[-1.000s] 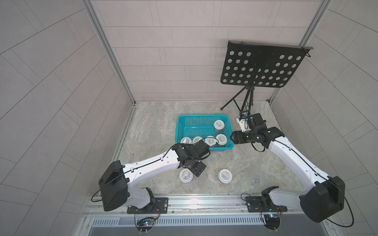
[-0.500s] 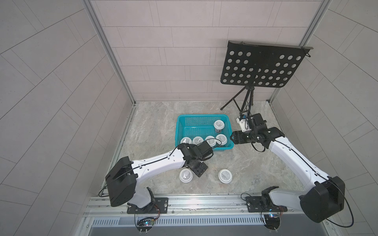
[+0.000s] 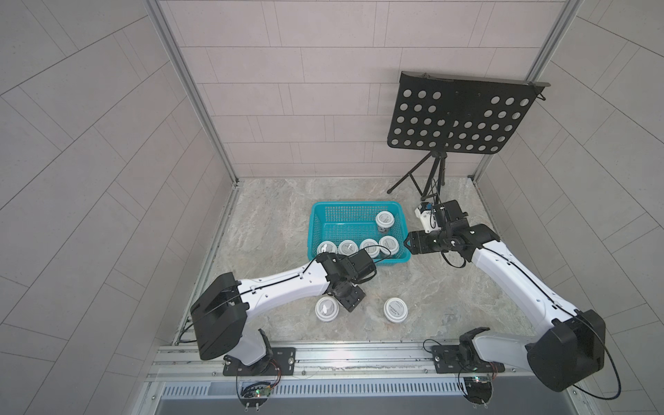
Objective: Put the yogurt in the basket
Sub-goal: Pick up the yogurt from the center of the board.
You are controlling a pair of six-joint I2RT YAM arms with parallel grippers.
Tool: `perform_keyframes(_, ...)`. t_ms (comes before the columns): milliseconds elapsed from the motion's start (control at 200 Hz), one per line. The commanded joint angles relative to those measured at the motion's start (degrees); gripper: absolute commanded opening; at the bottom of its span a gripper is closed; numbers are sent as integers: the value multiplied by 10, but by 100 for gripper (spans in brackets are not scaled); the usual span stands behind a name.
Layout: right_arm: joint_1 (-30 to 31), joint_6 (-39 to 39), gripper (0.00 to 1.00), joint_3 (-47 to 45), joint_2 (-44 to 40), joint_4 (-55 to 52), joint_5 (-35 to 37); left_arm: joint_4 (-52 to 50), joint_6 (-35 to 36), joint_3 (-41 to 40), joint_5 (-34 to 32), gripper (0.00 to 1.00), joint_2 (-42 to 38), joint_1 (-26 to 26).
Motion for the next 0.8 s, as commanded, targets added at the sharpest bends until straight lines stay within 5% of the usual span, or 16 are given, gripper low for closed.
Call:
perform_keyframes(0,-3,3,80,-8,-14,3,-2,1,6,16,-10,76,6,-4)
perform_keyframes(796,-3,4,80,-10,-13,4,-4,9,1,0,-21,70,43,-7)
